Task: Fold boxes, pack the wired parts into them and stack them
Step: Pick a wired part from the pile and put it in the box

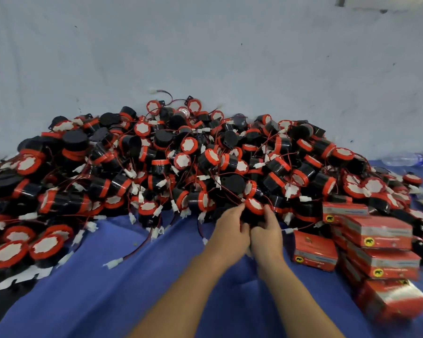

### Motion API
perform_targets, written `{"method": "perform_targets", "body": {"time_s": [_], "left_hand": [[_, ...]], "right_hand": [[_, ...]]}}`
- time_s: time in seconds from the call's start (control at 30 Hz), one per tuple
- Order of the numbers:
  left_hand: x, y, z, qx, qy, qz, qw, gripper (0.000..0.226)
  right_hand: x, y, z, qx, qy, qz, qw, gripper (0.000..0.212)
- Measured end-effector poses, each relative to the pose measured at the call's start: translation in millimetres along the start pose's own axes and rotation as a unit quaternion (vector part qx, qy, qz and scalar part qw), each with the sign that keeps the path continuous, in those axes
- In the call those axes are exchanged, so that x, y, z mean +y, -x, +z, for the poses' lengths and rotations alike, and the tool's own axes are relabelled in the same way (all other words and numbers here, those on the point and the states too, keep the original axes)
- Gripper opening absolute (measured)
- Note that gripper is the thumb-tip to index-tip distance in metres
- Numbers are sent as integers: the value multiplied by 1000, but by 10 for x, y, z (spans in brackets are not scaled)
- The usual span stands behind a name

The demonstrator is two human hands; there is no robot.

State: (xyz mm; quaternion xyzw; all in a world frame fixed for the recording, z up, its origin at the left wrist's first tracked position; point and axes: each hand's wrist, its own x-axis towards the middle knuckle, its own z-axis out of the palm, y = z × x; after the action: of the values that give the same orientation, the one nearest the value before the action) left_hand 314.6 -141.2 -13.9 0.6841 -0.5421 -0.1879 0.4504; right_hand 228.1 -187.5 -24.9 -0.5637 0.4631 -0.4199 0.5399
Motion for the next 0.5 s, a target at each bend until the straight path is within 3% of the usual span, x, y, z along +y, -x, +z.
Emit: {"method": "perform_targets", "body": {"time_s": [0.17, 0.3, 0.5], "left_hand": [[-203, -67, 126, 83, 15, 9, 996, 49], [-129, 120, -22, 144, 55, -8, 988, 54], [190, 509, -498, 168, -16, -30, 985, 49]], "right_hand": [[67, -27, -28, 34, -37, 3, 999, 70], [-133, 338, -65, -6, -68, 4, 998, 65], [-400, 1001, -42, -70, -97, 21, 993, 59]]}}
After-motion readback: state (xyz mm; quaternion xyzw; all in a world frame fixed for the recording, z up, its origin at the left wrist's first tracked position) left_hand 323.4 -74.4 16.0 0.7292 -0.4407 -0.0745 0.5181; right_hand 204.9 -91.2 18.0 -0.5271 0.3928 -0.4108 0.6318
